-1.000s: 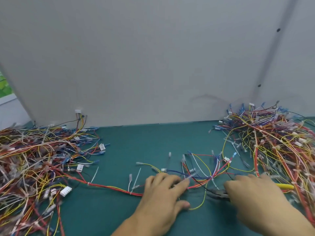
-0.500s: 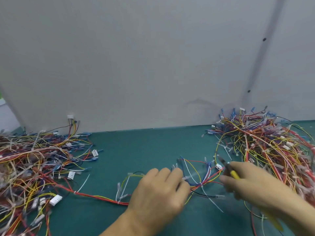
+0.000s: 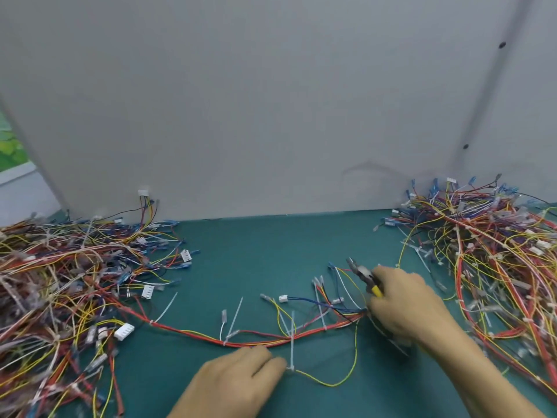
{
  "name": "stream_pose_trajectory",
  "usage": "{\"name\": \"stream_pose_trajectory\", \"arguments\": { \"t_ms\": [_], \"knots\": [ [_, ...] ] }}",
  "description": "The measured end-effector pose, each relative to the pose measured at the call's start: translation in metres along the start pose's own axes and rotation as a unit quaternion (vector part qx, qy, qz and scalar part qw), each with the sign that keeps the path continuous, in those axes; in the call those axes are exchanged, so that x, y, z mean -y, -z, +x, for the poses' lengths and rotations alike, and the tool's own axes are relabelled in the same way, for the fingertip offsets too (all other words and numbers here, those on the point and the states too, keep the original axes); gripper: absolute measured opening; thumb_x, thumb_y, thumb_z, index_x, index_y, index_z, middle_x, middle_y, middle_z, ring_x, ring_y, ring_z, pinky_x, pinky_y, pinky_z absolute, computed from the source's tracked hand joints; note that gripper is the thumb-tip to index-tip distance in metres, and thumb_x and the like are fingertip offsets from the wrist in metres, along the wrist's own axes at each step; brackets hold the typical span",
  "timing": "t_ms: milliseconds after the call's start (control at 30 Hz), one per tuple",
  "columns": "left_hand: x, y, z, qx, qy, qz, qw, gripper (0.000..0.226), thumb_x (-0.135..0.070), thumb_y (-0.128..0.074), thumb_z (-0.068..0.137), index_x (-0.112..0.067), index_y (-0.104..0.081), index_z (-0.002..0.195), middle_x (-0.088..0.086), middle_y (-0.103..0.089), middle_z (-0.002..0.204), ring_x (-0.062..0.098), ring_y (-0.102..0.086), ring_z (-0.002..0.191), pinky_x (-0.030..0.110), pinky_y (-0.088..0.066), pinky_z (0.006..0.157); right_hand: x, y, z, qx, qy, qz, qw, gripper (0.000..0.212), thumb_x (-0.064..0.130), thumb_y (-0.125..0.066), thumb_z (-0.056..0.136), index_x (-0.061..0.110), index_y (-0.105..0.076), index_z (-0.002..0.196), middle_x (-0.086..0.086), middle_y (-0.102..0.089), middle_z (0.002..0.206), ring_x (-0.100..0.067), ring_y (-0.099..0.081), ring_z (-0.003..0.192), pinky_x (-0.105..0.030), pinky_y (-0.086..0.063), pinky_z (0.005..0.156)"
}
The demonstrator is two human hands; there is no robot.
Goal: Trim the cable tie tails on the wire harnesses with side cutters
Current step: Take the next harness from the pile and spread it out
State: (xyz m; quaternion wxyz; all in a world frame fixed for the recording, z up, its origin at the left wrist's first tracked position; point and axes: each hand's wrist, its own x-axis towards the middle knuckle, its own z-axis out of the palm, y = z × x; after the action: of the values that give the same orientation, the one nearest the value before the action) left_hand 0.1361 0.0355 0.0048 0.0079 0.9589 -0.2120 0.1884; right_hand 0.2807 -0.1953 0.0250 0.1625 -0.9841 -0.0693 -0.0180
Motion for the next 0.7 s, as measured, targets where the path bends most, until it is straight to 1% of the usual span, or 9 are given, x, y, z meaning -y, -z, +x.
{"name": "stream_pose_trajectory", "arguments": {
  "t_ms": [133, 200, 300, 367, 433, 500, 600, 633, 700],
  "knots": [
    [0.021, 0.029, 0.016, -0.068, 0.037, -0.081, 0.994, 0.035, -0.011, -0.041, 0.078, -0.025, -0.068, 0.095, -0.008, -0.065, 0.080, 0.012, -0.065, 0.066, 0.021, -0.052, 0.052, -0.015, 0.018, 0.006, 0.089, 0.183, -0.003, 0.979, 0.015, 0.012, -0.053, 0.077, 0.021, -0.055, 0.089, 0.007, -0.059, 0.090, -0.021, -0.053, 0.088, -0.038, -0.047, 0.077],
    [0.029, 0.051, 0.029, -0.106, 0.059, -0.107, 0.987, 0.027, -0.014, -0.044, 0.083, -0.023, -0.065, 0.099, -0.009, -0.066, 0.083, 0.011, -0.065, 0.070, 0.024, -0.053, 0.058, -0.018, 0.020, 0.002, 0.126, 0.205, -0.009, 0.971, 0.012, 0.018, -0.060, 0.076, 0.023, -0.054, 0.085, 0.007, -0.058, 0.081, -0.016, -0.049, 0.085, -0.035, -0.044, 0.076],
    [0.040, 0.081, 0.051, -0.164, 0.088, -0.102, 0.977, 0.023, -0.008, -0.051, 0.085, -0.016, -0.070, 0.094, -0.009, -0.069, 0.082, 0.011, -0.067, 0.073, 0.031, -0.052, 0.064, -0.018, 0.017, -0.004, 0.102, 0.222, -0.021, 0.969, 0.018, 0.031, -0.066, 0.080, 0.028, -0.049, 0.083, 0.010, -0.052, 0.077, -0.008, -0.043, 0.083, -0.028, -0.041, 0.075],
    [0.046, 0.096, 0.067, -0.196, 0.089, -0.090, 0.972, 0.023, -0.004, -0.054, 0.083, -0.013, -0.071, 0.094, -0.007, -0.071, 0.083, 0.012, -0.068, 0.074, 0.033, -0.051, 0.069, -0.018, 0.022, -0.006, 0.107, 0.237, 0.041, 0.965, 0.016, 0.032, -0.066, 0.082, 0.026, -0.051, 0.081, 0.009, -0.054, 0.072, -0.005, -0.044, 0.071, -0.025, -0.039, 0.067],
    [0.053, 0.109, 0.082, -0.227, 0.083, -0.080, 0.967, 0.022, -0.005, -0.054, 0.084, -0.010, -0.072, 0.096, -0.004, -0.073, 0.084, 0.012, -0.069, 0.077, 0.031, -0.050, 0.074, -0.021, 0.035, -0.004, 0.203, 0.216, 0.165, 0.941, 0.010, 0.024, -0.066, 0.075, 0.021, -0.058, 0.080, 0.008, -0.057, 0.068, -0.005, -0.046, 0.062, -0.027, -0.039, 0.063],
    [0.064, 0.118, 0.098, -0.251, 0.089, -0.063, 0.962, 0.022, -0.010, -0.053, 0.087, -0.011, -0.072, 0.099, -0.003, -0.074, 0.086, 0.015, -0.069, 0.079, 0.035, -0.053, 0.072, -0.025, 0.049, -0.002, 0.371, 0.172, 0.344, 0.845, 0.012, 0.015, -0.066, 0.069, 0.013, -0.062, 0.080, -0.001, -0.059, 0.066, -0.017, -0.051, 0.060, -0.026, -0.042, 0.057],
    [0.088, 0.116, 0.133, -0.250, 0.126, -0.034, 0.959, 0.020, -0.017, -0.053, 0.090, -0.020, -0.070, 0.101, -0.007, -0.073, 0.085, 0.021, -0.068, 0.082, 0.040, -0.055, 0.072, -0.030, 0.059, 0.009, 0.530, 0.107, 0.596, 0.594, 0.024, 0.006, -0.067, 0.077, -0.004, -0.061, 0.098, -0.011, -0.055, 0.059, -0.018, -0.049, 0.054, -0.026, -0.039, 0.053],
    [0.098, 0.109, 0.147, -0.223, 0.149, -0.027, 0.963, 0.018, -0.018, -0.053, 0.092, -0.023, -0.069, 0.101, -0.009, -0.072, 0.085, 0.022, -0.066, 0.083, 0.040, -0.054, 0.074, -0.029, 0.059, 0.013, 0.536, 0.081, 0.630, 0.556, 0.026, 0.008, -0.067, 0.080, -0.006, -0.060, 0.101, -0.011, -0.053, 0.059, -0.018, -0.046, 0.054, -0.027, -0.036, 0.052],
    [0.118, 0.085, 0.174, -0.125, 0.203, -0.014, 0.971, 0.018, -0.017, -0.053, 0.092, -0.027, -0.067, 0.101, -0.007, -0.071, 0.090, 0.024, -0.063, 0.091, 0.039, -0.052, 0.079, -0.026, 0.057, 0.021, 0.501, -0.017, 0.677, 0.539, 0.030, 0.011, -0.075, 0.075, -0.005, -0.062, 0.097, -0.012, -0.053, 0.060, -0.019, -0.041, 0.050, -0.028, -0.034, 0.047]
  ]
}}
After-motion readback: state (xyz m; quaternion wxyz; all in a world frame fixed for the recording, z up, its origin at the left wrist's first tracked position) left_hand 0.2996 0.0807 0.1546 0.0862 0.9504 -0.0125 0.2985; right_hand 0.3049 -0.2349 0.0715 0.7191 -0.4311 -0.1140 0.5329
